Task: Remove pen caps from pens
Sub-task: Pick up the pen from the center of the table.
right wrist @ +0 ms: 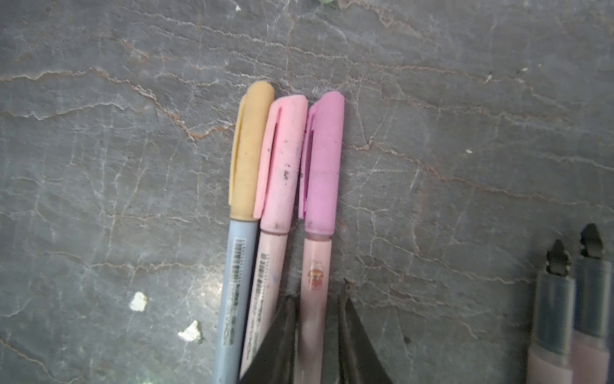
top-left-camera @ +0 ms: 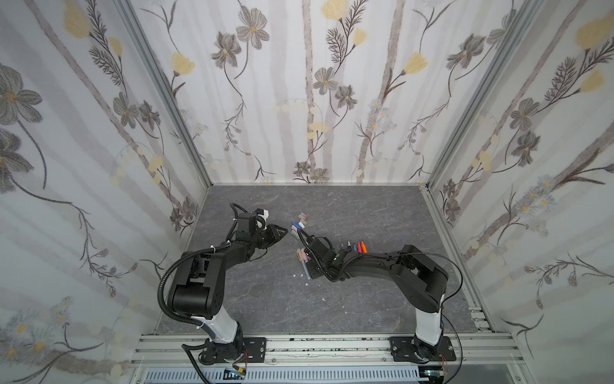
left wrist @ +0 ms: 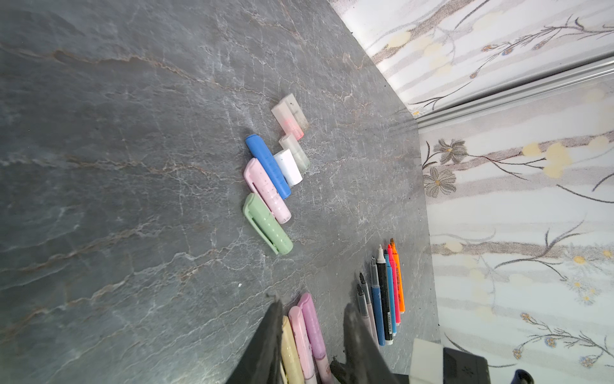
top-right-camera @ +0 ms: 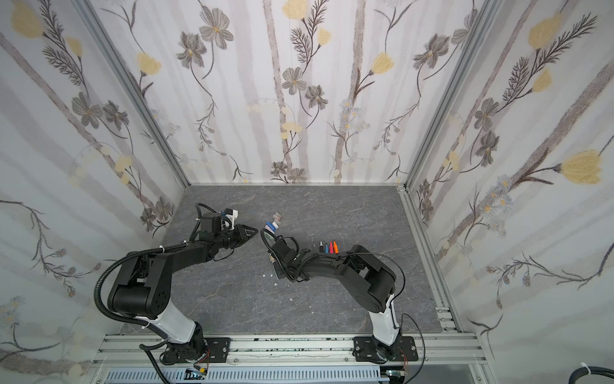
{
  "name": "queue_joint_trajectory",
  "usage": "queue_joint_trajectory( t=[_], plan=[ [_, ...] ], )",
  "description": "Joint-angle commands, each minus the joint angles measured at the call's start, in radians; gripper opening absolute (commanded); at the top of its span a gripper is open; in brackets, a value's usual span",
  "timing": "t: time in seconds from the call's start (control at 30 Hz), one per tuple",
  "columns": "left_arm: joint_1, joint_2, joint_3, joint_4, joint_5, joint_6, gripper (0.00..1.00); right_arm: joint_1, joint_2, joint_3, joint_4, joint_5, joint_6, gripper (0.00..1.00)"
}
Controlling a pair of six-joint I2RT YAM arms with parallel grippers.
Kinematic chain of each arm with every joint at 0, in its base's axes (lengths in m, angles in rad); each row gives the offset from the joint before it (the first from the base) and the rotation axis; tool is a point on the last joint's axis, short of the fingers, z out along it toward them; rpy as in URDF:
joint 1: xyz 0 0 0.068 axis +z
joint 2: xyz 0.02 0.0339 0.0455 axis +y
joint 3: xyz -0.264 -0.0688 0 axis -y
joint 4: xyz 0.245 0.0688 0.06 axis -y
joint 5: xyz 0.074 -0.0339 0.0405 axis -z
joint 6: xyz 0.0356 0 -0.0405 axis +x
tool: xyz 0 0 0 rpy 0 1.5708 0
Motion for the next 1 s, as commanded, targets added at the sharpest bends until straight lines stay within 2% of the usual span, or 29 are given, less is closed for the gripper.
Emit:
queue_joint_trajectory(
  t=[0.0,0.27,0.47,0.73,0.97],
  plan=[
    [0.001,-0.009,-0.002,0.004,0.006,0.015,0.30,0.001,0.016,0.000,-0.044,0.007,0.006,0.21],
    [-0.004,-0.033,0.001,-0.012,0.013,0.011,0.31,0.003,-0.005,-0.009,-0.066,0.043,-0.001,0.10],
    [-0.034,-0.050,0.010,-0.038,0.016,0.017,0.31,-0.022,-0.076,-0.021,-0.069,0.057,-0.007,0.09],
    [-0.132,-0.036,0.003,0.005,0.032,-0.019,0.32,-0.083,-0.213,-0.075,-0.022,0.006,-0.013,0.08],
    [-0.222,0.002,0.003,0.094,0.031,-0.087,0.32,-0.113,-0.265,-0.081,0.000,-0.026,-0.011,0.07]
  ],
)
